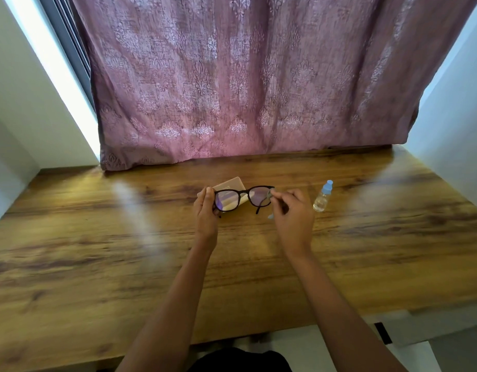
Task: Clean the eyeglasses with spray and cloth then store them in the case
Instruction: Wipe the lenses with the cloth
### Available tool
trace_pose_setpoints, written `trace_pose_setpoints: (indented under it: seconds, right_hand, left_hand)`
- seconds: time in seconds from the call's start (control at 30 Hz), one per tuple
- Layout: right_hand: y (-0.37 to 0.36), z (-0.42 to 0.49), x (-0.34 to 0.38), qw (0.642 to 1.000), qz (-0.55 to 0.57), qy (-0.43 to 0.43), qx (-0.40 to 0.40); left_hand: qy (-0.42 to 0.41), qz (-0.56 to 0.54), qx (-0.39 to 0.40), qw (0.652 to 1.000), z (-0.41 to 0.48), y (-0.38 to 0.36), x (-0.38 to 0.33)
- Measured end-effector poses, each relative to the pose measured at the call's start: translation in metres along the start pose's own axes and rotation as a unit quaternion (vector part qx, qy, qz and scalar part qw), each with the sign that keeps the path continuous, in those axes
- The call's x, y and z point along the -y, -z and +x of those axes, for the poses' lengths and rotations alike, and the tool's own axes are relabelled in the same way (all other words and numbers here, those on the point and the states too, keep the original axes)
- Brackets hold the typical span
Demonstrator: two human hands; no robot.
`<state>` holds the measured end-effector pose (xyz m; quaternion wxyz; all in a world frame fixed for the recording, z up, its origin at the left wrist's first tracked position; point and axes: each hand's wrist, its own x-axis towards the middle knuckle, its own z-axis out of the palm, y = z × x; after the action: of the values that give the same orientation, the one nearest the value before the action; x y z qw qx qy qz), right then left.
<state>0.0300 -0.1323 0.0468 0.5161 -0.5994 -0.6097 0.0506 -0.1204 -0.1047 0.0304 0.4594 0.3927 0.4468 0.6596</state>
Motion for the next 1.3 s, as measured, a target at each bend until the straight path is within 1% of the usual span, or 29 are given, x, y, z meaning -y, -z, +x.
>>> trace_pose_setpoints:
  seconds: [0.1,0.27,0.33,0.43,0.53,0.6,0.7,0.9,0.97,1.07,1.13,1.23,1.3]
  right_hand:
    - [-0.004,0.007,0.009,1.000,-0.013,0.013,-0.006]
    - [-0.014,-0.007,0.020,0.996,-0.014,0.072,0.055]
    - [-0.013,-0.015,0.016,0.994,-0.022,0.083,0.068]
    - [-0.007,-0.017,0.005,0.996,-0.016,0.062,0.068]
    - [-0.003,-0.009,-0.002,0.999,-0.005,0.018,0.042]
    - [-0.003,0.000,0.000,1.000,-0.007,0.004,0.021]
    - [-0.009,0.006,0.011,1.000,0.000,0.016,0.013]
    - [-0.016,-0.016,0.018,0.995,-0.010,0.075,0.071]
    - [-0.011,-0.019,0.010,0.995,-0.016,0.064,0.073]
    - [-0.005,-0.012,-0.001,0.998,-0.007,0.019,0.051]
    - [-0.004,-0.003,-0.002,0.999,-0.003,0.004,0.032]
    - [-0.007,0.008,0.003,1.000,-0.001,0.013,0.018]
    - [-0.011,0.006,0.009,0.999,0.005,0.036,0.033]
  left_hand:
    - [0.005,-0.001,0.000,1.000,-0.001,-0.001,0.001]
    - [0.007,-0.004,-0.001,1.000,0.000,-0.002,0.002]
    - [0.007,-0.005,-0.005,1.000,0.001,0.000,0.003]
    - [0.011,-0.008,-0.009,1.000,0.002,0.003,0.004]
    - [0.010,-0.005,-0.004,1.000,0.002,0.004,0.003]
    - [0.011,-0.005,0.003,1.000,0.000,0.003,0.002]
    - [0.011,-0.007,0.003,1.000,-0.001,0.002,0.001]
    - [0.013,-0.013,-0.011,1.000,0.000,0.003,0.004]
    - [0.013,-0.014,-0.012,1.000,0.000,0.004,0.003]
    - [0.011,-0.009,-0.007,1.000,0.000,0.004,0.001]
    - [0.008,-0.005,-0.002,1.000,-0.001,0.002,0.001]
    - [0.009,-0.003,0.001,1.000,-0.003,-0.001,0.000]
    - [0.007,0.000,0.004,1.000,-0.003,-0.003,0.000]
